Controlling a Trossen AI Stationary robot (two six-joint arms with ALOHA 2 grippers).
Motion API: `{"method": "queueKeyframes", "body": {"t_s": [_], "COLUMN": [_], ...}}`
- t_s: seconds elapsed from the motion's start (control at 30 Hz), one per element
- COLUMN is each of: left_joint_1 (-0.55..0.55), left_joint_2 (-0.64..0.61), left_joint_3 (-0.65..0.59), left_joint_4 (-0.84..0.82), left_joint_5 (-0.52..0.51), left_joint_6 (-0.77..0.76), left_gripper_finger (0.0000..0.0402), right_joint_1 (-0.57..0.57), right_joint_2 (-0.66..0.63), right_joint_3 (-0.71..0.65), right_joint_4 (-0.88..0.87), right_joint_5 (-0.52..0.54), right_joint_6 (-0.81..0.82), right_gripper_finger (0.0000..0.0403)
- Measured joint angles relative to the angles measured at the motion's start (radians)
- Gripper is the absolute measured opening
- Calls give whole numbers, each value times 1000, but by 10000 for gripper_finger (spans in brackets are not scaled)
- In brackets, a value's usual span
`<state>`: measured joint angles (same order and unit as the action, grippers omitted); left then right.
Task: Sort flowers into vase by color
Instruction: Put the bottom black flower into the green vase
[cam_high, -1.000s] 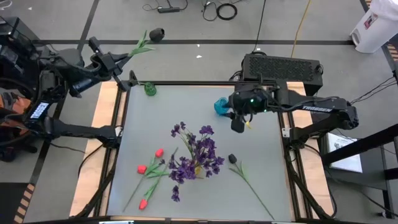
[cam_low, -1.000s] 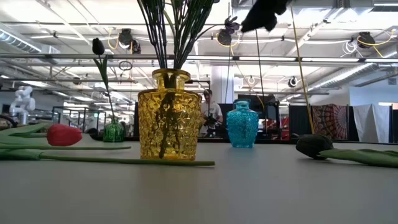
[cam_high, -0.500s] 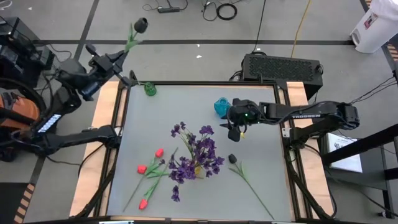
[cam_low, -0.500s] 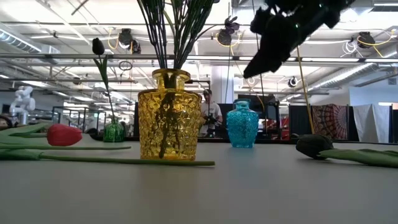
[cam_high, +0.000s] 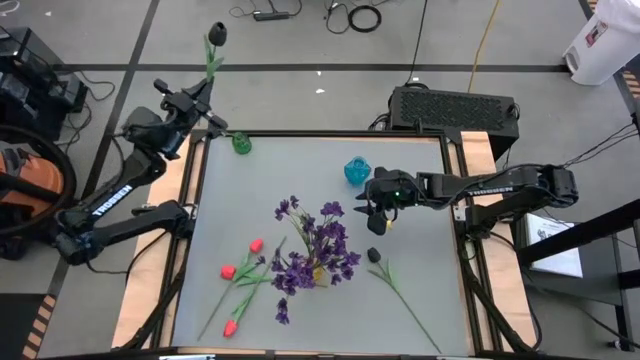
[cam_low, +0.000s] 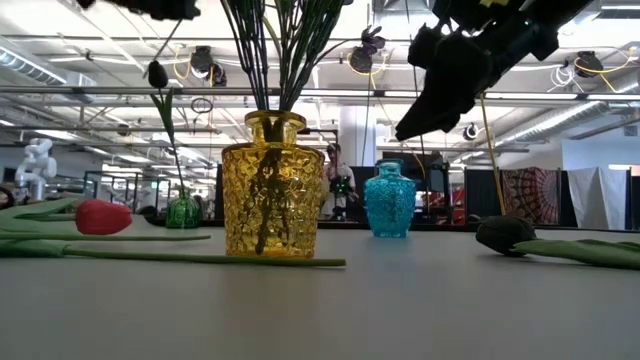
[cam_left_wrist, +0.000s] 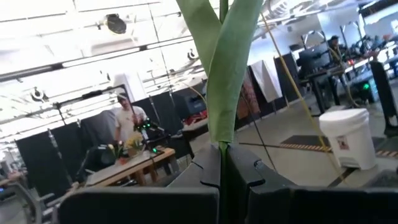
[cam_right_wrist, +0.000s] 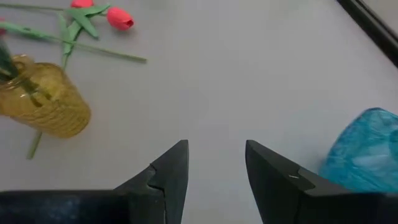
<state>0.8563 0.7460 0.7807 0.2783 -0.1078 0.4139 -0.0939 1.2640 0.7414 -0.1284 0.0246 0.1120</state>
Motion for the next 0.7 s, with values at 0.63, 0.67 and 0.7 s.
{"method": "queueKeyframes", "body": {"t_s": [0.63,0.67,0.7], "left_joint_1": [364,375,385], "left_joint_2": [98,116,134], "left_joint_3": [-66,-66,-66], "left_joint_4": [219,227,235], "left_joint_5": [443,466,486], "left_joint_6": [-295,-304,-314], "left_gripper_finger": [1,1,1], "right_joint_1": [156,159,164], "right_joint_2": [0,0,0], "right_joint_3": [-1,-1,-1], "right_joint_4": [127,128,129], "right_joint_5": [4,4,4], "right_joint_6": [24,33,41], "right_gripper_finger": [151,151,151]}}
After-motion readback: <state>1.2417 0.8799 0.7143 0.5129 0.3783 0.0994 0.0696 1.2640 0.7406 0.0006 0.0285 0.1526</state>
